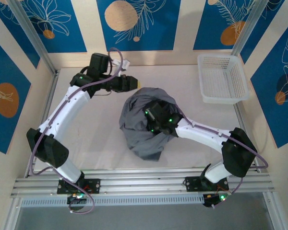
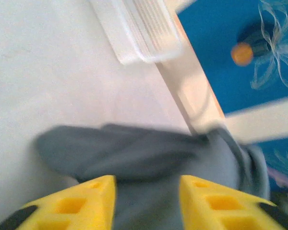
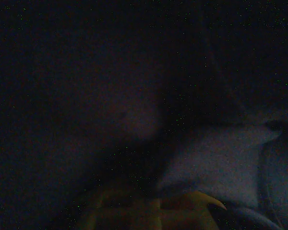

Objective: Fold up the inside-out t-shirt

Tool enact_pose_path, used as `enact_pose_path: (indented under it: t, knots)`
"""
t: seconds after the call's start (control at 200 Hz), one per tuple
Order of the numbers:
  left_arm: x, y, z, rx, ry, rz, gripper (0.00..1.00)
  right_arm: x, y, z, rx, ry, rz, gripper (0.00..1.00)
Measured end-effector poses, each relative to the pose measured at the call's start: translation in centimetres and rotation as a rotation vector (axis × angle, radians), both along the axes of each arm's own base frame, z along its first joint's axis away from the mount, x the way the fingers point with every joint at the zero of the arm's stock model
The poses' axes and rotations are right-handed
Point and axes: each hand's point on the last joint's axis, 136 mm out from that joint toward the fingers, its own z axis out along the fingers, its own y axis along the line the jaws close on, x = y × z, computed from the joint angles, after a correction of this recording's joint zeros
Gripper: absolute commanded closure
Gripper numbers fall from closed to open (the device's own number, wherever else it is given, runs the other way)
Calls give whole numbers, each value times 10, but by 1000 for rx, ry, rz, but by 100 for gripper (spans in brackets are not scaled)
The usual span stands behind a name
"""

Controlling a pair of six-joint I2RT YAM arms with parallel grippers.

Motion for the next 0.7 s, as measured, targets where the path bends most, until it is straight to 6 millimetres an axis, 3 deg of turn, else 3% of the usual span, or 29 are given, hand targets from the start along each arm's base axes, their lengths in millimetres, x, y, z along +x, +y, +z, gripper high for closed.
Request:
enact_pose_path:
  t: [0.085,0.17,0.39,0.505,0.61,0.7]
  knots:
    - [18,15,-7,4,-16,60,45,-6,-1,2,8,5,19,100]
    - [19,14,-8,-15,-30,48,45,-2,-2,7,22,-3,12,100]
    - [-16,-3,-4,-84,-64,-119,44,2,-5,9,27,-7,-1,100]
    - [-36,-9,-2,-102,-83,-191,49,1,-5,9,30,-4,2,100]
    - [-46,-15,-3,-108,-100,-245,65,0,-4,9,31,-2,5,100]
    - [-51,-18,-5,-104,-106,-270,96,1,-5,9,31,-2,4,100]
